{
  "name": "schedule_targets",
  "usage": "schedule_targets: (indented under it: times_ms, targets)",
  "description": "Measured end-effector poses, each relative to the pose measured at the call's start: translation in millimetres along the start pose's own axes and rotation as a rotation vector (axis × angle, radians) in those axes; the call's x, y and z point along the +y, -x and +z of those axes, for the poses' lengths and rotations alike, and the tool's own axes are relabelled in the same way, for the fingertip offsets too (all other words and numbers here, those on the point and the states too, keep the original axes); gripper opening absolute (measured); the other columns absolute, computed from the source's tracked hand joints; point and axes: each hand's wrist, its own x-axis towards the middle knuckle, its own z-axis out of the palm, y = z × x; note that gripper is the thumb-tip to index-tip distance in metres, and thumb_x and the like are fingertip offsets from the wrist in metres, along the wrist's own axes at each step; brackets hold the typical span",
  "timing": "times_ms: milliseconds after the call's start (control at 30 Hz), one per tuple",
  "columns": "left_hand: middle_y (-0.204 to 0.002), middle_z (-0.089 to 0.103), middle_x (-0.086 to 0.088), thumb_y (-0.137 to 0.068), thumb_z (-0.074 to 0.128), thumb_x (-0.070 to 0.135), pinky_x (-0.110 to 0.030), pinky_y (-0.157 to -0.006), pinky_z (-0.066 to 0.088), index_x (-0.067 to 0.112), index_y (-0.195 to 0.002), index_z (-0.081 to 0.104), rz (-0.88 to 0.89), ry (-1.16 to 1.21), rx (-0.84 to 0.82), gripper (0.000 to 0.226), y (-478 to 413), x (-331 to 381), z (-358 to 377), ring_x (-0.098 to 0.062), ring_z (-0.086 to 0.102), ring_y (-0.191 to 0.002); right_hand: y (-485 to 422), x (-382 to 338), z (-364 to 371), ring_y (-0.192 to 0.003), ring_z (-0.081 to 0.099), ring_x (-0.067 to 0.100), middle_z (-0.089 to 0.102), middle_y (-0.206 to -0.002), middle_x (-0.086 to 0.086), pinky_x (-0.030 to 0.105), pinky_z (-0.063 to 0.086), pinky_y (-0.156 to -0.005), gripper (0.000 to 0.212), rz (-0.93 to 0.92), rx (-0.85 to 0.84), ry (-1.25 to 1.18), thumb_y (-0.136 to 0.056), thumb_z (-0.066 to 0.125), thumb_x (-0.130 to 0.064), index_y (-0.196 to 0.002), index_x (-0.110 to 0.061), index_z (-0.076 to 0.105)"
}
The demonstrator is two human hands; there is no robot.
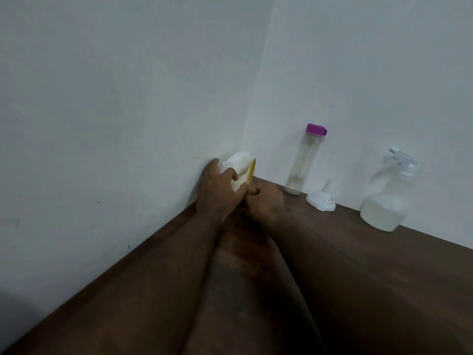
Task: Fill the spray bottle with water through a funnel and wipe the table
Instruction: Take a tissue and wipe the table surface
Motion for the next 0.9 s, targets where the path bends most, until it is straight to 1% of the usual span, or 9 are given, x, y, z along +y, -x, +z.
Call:
schedule_targets:
  times_ms: [100,167,267,333,433,533,667,767,900]
  targets:
    - [-0.14,0.045,-0.011,-0.081,0.068,0.033,-0.034,-0.101,0.039,0.014,-0.092,0.072,-0.024,0.037,-0.006,0.022,-6,3,4,-0.026,0.042,-0.129,-1,1,2,-0.082,0.071,0.03,0.072,-0.09,0.014,0.042,0.06,-0.077,0.023,0.006,0.018,-0.006,-0.088,0.06,-0.025,-0.085,-0.004,0.068]
    - [-0.125,0.056,-0.011,-0.085,0.064,0.027,-0.029,-0.09,0.039,0.01,-0.094,0.074,-0.048,0.057,0.0,0.021,-10,4,2,-0.026,0.052,-0.115,1,-1,3,-0.084,0.071,0.03,0.073,-0.09,0.015,0.041,0.059,-0.076,0.028,0.004,0.007,-0.011,-0.086,0.064,-0.034,-0.08,-0.007,0.066]
    - [-0.105,0.068,-0.011,-0.09,0.061,0.022,-0.025,-0.078,0.038,0.004,-0.098,0.071,-0.15,0.155,0.035,0.022,-15,0,-3,-0.025,0.061,-0.099,2,-6,5,-0.088,0.07,0.031,0.073,-0.093,0.014,0.043,0.058,-0.081,0.071,0.025,0.026,-0.04,-0.061,0.06,-0.068,-0.094,-0.005,0.071]
    - [-0.096,0.071,-0.011,-0.09,0.061,0.021,-0.02,-0.071,0.035,0.003,-0.095,0.07,-0.179,0.199,0.054,0.022,-15,-4,-3,-0.023,0.063,-0.092,3,-10,6,-0.087,0.07,0.029,0.073,-0.093,0.012,0.043,0.058,-0.082,0.074,0.033,0.019,-0.074,-0.061,0.055,-0.072,-0.097,-0.009,0.071]
    - [-0.091,0.072,-0.01,-0.09,0.062,0.022,-0.019,-0.069,0.035,0.002,-0.092,0.073,-0.178,0.22,0.065,0.023,-15,-5,-3,-0.021,0.064,-0.087,0,-16,8,-0.087,0.07,0.028,0.073,-0.092,0.011,0.042,0.058,-0.082,0.066,0.055,0.046,-0.109,-0.069,0.054,-0.067,-0.098,-0.01,0.071]
    - [-0.083,0.072,-0.008,-0.09,0.062,0.024,-0.016,-0.062,0.033,0.003,-0.086,0.074,-0.167,0.225,0.055,0.024,-15,-6,-3,-0.016,0.063,-0.078,-6,-14,12,-0.091,0.07,0.03,0.072,-0.099,0.013,0.044,0.058,-0.084,0.043,0.069,0.021,-0.091,-0.082,0.06,-0.043,-0.103,-0.008,0.07]
    - [-0.078,0.071,-0.008,-0.09,0.063,0.023,-0.013,-0.058,0.03,0.003,-0.081,0.074,-0.151,0.235,0.042,0.025,-14,-6,-4,-0.016,0.062,-0.072,-6,-13,11,-0.089,0.07,0.029,0.072,-0.102,0.017,0.05,0.059,-0.084,0.03,0.119,-0.033,-0.233,-0.08,0.058,-0.027,-0.098,-0.006,0.068]
    - [-0.08,0.072,-0.008,-0.09,0.063,0.024,-0.016,-0.06,0.032,0.003,-0.084,0.075,-0.149,0.233,0.045,0.025,-14,-5,-4,-0.014,0.06,-0.071,-4,-20,1,-0.08,0.068,0.03,0.069,-0.091,0.017,0.047,0.06,-0.083,0.012,0.1,-0.04,-0.285,-0.084,0.057,-0.022,-0.079,-0.013,0.061]
    - [-0.082,0.073,-0.008,-0.09,0.063,0.025,-0.019,-0.06,0.033,0.004,-0.087,0.075,-0.149,0.212,0.049,0.025,-14,-3,-4,-0.012,0.059,-0.071,4,-31,-17,-0.068,0.067,0.027,0.064,-0.076,0.013,0.048,0.059,-0.075,0.013,0.062,-0.021,-0.479,-0.085,0.055,-0.005,-0.073,-0.004,0.06]
